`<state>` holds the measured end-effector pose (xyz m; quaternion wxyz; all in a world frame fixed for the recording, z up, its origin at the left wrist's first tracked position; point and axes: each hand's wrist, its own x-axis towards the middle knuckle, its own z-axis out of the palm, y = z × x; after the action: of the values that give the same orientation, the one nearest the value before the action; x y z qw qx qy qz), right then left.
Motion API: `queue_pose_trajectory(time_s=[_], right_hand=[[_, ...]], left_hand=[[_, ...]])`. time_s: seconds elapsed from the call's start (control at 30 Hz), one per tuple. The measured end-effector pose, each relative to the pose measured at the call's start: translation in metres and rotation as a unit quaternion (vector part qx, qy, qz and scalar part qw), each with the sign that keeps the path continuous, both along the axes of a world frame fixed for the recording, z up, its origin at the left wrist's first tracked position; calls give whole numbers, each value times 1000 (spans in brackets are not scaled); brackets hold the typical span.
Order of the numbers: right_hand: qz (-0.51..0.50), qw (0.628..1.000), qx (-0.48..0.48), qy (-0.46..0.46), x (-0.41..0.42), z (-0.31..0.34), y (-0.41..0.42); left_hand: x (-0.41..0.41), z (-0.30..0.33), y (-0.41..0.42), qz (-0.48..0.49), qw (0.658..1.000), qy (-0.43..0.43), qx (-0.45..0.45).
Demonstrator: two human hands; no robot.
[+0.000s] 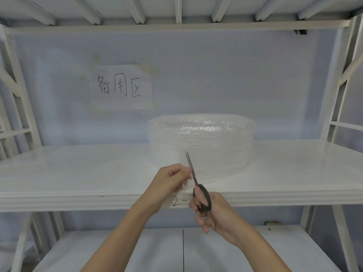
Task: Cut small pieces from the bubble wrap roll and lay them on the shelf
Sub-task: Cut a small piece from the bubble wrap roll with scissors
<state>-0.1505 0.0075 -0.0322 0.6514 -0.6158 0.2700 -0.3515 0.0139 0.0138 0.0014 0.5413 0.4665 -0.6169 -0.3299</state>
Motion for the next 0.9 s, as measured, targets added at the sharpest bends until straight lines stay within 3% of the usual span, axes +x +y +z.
queue_pose_trajectory(time_s=[0.17,0.9], right_hand=[[-8,1000,1,3,3,-1,1],[24,998,45,-31,0,-8,8]], left_hand=[[-5,5,-2,38,996,74,11],[-1,1,-2,36,998,42,-6]])
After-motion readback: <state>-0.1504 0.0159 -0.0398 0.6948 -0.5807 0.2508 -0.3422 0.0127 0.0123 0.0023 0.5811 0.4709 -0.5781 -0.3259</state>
